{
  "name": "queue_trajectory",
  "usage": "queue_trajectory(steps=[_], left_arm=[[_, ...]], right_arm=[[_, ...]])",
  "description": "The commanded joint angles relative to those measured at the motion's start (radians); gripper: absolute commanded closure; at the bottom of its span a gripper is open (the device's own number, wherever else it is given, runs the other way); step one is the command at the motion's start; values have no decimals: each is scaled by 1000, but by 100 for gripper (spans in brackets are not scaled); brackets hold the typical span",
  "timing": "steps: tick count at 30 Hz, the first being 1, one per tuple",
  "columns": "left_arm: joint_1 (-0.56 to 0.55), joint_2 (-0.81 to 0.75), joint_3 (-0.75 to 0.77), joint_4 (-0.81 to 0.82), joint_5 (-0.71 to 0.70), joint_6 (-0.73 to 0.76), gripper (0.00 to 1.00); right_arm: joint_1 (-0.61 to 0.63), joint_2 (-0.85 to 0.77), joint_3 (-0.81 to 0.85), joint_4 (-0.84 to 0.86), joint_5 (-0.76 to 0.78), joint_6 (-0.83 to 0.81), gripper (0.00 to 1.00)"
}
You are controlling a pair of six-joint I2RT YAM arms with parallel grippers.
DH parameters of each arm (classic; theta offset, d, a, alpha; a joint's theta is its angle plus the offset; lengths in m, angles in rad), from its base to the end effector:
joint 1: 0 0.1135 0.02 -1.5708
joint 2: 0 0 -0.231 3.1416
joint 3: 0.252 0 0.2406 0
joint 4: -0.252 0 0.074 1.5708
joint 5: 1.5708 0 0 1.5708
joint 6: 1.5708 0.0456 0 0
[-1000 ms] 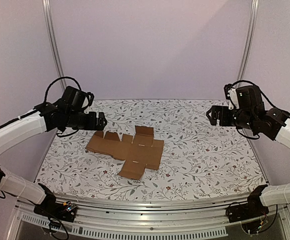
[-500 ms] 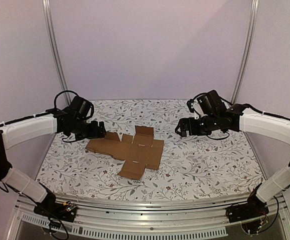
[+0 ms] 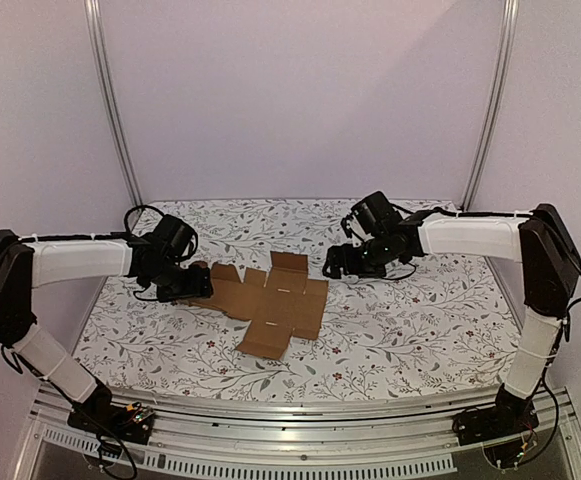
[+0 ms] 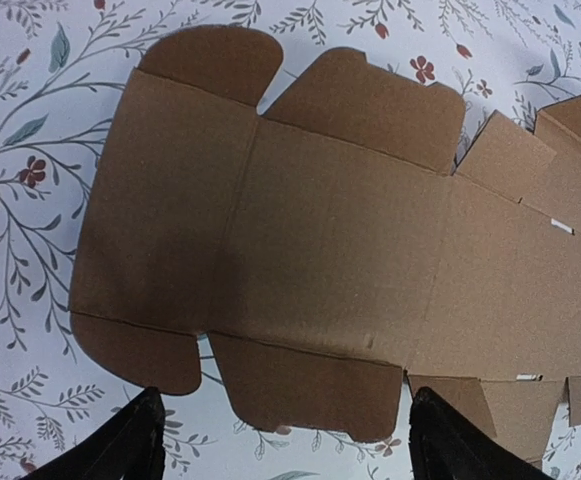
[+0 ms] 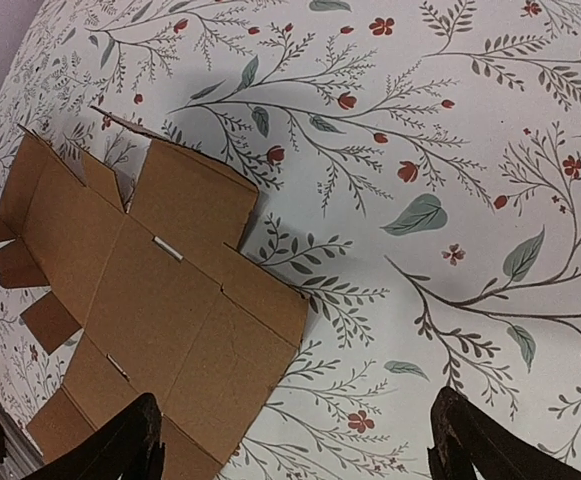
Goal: Fold the paper box
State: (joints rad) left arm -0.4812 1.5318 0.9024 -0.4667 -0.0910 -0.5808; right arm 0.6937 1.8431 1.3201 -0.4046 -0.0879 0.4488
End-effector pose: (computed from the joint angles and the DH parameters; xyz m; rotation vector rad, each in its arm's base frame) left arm 0.2583 -0.1302 0.1495 -0.1628 2.6736 -0.2230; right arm 0.2939 0.2496 0.1760 -0.3540 2.5658 0.5623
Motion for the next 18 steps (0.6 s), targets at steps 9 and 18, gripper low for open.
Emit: queue_trajectory(steps=[9,18], left_arm=[[0,-28,-25,-2,23,1,20],[-11,-62,-16,-25,29,-1,20]], right_arm=[[-24,194,87,97,-89,47,17],[-47,250,51,203,-166,46,33]])
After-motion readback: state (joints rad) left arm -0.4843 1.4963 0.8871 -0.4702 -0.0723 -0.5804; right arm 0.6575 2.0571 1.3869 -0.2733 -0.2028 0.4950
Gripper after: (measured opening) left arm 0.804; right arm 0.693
